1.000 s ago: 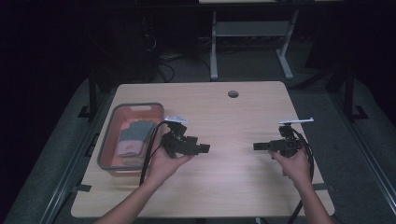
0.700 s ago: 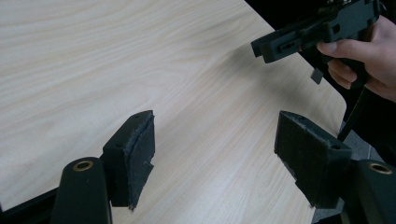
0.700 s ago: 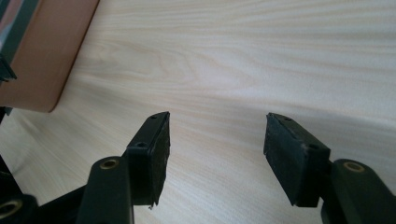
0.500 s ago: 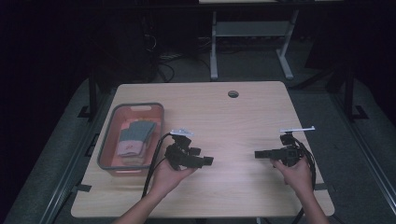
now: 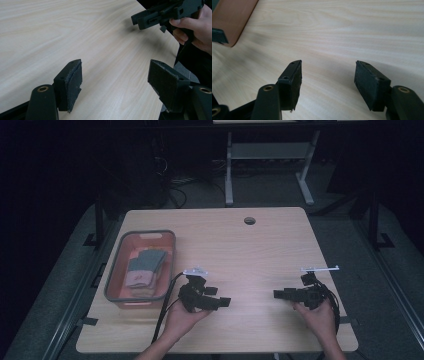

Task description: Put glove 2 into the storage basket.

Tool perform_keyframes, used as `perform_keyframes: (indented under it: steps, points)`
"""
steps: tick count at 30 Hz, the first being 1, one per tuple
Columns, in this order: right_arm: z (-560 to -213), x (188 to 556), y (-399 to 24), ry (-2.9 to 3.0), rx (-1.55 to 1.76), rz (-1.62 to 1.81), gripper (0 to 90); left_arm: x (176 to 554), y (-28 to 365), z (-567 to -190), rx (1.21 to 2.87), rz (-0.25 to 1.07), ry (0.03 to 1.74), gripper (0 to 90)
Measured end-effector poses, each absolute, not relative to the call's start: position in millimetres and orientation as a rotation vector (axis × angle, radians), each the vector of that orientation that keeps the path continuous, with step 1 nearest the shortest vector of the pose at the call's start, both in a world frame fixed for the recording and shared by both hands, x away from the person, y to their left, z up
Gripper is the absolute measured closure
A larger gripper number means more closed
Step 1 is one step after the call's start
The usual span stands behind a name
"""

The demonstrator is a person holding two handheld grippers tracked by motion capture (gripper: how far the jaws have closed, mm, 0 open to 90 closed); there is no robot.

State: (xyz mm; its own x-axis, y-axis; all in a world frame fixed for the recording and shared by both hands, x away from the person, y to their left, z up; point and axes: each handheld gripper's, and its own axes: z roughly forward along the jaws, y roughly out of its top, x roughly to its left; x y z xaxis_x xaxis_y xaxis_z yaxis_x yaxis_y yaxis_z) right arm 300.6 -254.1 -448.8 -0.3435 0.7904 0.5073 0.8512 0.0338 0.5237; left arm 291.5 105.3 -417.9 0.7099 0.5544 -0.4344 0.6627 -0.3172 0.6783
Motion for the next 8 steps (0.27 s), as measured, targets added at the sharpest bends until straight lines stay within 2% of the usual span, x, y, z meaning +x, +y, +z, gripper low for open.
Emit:
perform_keyframes:
  steps: [8]
  points:
    - [-456, 270, -250, -2.244, -1.762, -1.323, 35.7, 262, 101, -427, 1.969, -0.162, 0.862, 25.0]
